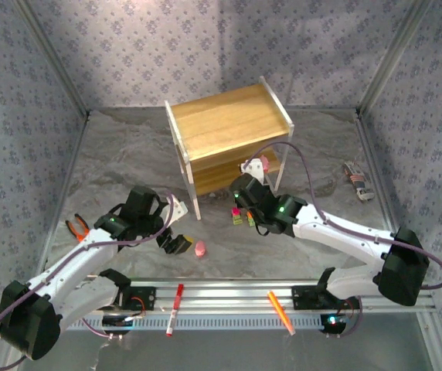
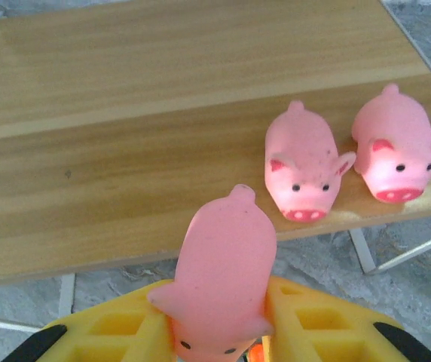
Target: Place and organize the plastic toys onto the shelf
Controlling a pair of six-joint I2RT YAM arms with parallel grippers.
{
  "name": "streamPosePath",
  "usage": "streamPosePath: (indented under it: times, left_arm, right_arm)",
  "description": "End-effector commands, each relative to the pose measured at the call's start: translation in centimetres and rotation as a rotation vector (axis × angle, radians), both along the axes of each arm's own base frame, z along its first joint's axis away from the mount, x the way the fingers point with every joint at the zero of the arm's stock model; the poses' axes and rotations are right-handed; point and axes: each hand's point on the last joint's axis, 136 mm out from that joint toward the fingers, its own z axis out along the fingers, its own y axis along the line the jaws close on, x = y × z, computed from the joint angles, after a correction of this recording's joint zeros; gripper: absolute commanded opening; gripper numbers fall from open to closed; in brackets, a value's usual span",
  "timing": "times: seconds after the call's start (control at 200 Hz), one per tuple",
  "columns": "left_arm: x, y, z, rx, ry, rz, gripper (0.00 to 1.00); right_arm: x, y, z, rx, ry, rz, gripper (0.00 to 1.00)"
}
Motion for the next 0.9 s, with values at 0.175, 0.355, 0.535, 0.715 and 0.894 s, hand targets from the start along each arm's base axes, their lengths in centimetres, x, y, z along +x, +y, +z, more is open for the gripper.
streamPosePath:
  times: [0.175,0.355,0.535,0.715,0.894]
  left_arm:
    - [-0.2,0.4,-0.2,0.028,-0.034,-0.026,1.0]
    - [-0.4,0.7,-0.8,0.054,-0.043,-0.036,1.0]
    - [-0.4,0.9,-1.1,0.059,-0.043,-0.034,1.0]
    - [-0.1,1.0,-1.5,0.055,-0.049,-0.014,1.0]
    - [-0.3,0.9,-2.0,0.046,-0.041,-0.014,1.0]
  right_arm:
    - [1.7,1.0,0.9,0.005,-0.006,0.033,0.33]
    - [2.5,1.3,1.0,0.009,-0.003,0.042,0.33]
    - [3.2,1.5,1.1,0.005,0.002,0.049,0.33]
    - [3.8,1.4,0.8,0.004,0.009,0.041,0.33]
    - [4.1,1.3,0.4,0.004,0.017,0.038,0.33]
